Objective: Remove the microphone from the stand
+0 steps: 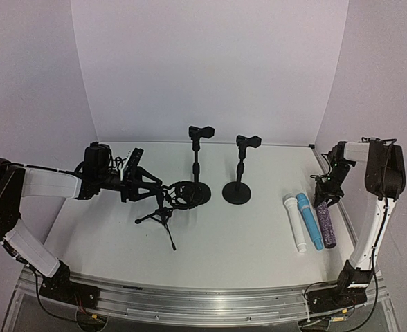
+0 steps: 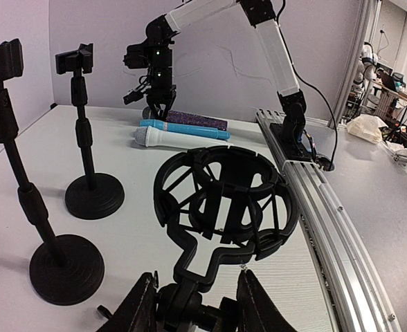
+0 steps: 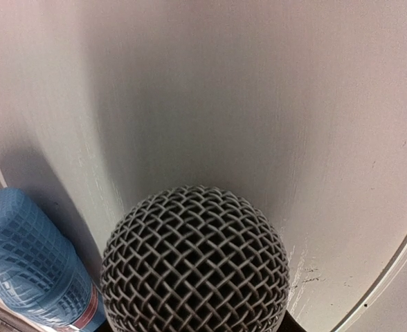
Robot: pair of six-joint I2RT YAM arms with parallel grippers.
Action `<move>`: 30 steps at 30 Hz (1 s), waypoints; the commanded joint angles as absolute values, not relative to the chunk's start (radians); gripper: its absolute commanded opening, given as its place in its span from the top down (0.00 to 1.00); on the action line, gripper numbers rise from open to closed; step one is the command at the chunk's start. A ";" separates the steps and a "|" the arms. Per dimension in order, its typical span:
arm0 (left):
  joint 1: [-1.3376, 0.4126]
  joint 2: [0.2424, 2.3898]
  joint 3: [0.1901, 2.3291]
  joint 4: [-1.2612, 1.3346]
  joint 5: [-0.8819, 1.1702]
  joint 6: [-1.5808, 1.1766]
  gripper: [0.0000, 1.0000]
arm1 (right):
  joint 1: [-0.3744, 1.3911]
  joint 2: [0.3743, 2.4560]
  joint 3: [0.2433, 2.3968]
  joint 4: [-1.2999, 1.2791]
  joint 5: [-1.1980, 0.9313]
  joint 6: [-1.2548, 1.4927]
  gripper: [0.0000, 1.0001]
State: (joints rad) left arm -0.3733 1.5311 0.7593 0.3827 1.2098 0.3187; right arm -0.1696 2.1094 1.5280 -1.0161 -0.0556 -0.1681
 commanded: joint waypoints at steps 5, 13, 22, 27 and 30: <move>-0.362 1.565 0.755 0.328 1.111 0.376 1.00 | -0.170 2.088 1.567 -1.020 -0.064 -0.142 0.54; -0.361 1.563 0.755 0.331 1.114 0.376 1.00 | -0.170 2.050 1.572 -1.022 -0.074 -0.156 0.51; -0.359 1.557 0.757 0.343 1.098 0.349 1.00 | -0.169 1.978 1.613 -1.041 -0.063 -0.163 0.49; -0.338 1.541 0.754 0.339 1.075 0.336 1.00 | -0.168 1.924 1.637 -1.063 -0.057 -0.161 0.49; -0.316 1.523 0.751 0.335 1.068 0.338 1.00 | -0.160 1.880 1.645 -1.071 -0.061 -0.158 0.48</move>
